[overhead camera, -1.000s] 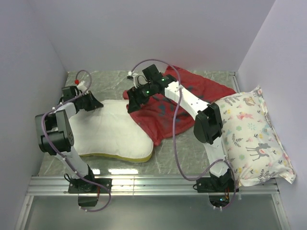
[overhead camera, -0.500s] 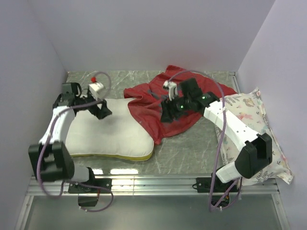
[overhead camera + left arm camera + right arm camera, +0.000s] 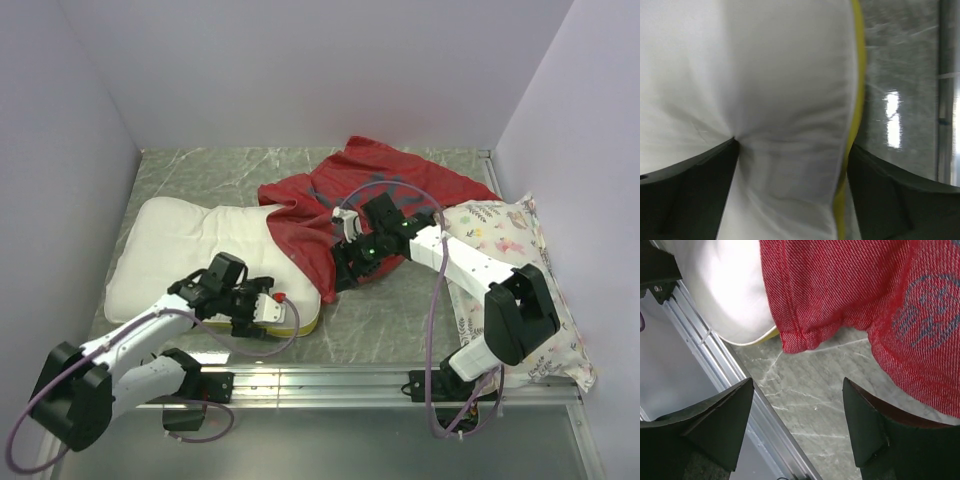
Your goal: Put the pillow into the pillowcase
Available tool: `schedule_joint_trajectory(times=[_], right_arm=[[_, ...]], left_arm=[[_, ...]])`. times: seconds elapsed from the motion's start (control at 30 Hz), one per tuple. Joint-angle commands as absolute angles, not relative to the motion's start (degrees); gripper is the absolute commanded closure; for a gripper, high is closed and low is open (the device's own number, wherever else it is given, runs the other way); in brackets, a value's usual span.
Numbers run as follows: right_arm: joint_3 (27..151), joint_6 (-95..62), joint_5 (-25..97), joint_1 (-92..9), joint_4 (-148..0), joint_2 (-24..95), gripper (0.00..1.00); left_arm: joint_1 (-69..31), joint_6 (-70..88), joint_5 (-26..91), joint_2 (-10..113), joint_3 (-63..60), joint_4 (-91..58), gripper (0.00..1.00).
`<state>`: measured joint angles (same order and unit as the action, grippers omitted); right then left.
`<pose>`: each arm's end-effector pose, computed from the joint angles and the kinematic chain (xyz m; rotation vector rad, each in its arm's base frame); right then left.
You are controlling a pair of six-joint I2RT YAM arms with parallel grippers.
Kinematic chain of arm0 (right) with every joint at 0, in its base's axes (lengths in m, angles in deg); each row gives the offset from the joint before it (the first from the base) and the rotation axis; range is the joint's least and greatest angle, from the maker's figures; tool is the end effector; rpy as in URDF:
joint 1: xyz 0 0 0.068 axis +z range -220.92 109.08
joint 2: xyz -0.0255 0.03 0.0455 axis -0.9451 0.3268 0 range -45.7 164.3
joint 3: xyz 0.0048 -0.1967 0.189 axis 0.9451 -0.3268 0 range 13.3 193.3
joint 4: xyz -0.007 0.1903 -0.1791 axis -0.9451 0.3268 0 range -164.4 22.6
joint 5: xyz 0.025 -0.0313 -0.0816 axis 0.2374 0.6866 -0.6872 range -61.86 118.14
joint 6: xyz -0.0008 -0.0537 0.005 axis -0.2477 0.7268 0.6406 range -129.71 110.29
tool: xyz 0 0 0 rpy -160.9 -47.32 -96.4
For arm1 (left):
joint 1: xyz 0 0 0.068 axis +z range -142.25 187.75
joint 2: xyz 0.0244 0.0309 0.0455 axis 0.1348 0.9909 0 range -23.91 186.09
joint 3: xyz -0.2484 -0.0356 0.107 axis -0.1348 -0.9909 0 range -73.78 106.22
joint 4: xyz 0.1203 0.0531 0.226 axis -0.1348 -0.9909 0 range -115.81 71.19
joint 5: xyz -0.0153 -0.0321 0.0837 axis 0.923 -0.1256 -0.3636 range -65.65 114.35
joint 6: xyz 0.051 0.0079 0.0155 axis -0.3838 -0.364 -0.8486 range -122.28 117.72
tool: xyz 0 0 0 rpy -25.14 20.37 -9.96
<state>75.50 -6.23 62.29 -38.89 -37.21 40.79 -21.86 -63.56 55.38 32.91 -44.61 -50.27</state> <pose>0.2448 0.1768 0.2400 -1.0052 2.4607 0.9548 0.1424 -0.1019 0.1842 1.8735 1.5815 -0.4684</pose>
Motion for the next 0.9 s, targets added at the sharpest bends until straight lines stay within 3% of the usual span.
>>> schedule_joint_trajectory(times=[0.0, 0.07, 0.1, 0.2, 0.53, 0.7, 0.8, 0.87], right_arm=[[74.5, -5.3, 62.3, -36.5, -41.2, 40.8, 0.21], [71.9, -4.4, 58.1, -33.0, -44.6, 40.7, 0.22], [71.0, -4.0, 56.5, -31.8, -46.2, 40.6, 0.22], [66.9, -4.2, 49.8, -29.2, -54.3, 40.3, 0.23], [67.9, -8.7, 33.1, -29.4, -63.2, 46.5, 0.26], [67.4, -7.3, 37.3, -29.8, -62.9, 45.8, 0.27], [70.1, -6.7, 44.9, -29.9, -61.1, 48.9, 0.37], [72.6, -4.9, 53.5, -29.8, -58.2, 50.4, 0.67]], left_arm=[[-23.2, -57.6, 49.8, 37.9, -45.7, -38.5, 0.13], [-22.1, -55.1, 52.6, 44.6, -42.0, -40.1, 0.29], [-21.2, -53.9, 54.6, 47.1, -40.2, -41.6, 0.43], [-17.8, -51.4, 60.4, 52.9, -35.8, -43.4, 0.58], [-16.1, -52.4, 62.5, 55.3, -34.6, -43.6, 0.72], [-14.6, -51.1, 63.6, 56.3, -34.0, -43.4, 0.74], [-14.1, -48.2, 64.7, 57.8, -32.6, -42.5, 0.77], [-13.8, -43.7, 65.7, 58.9, -30.4, -42.1, 0.85]])
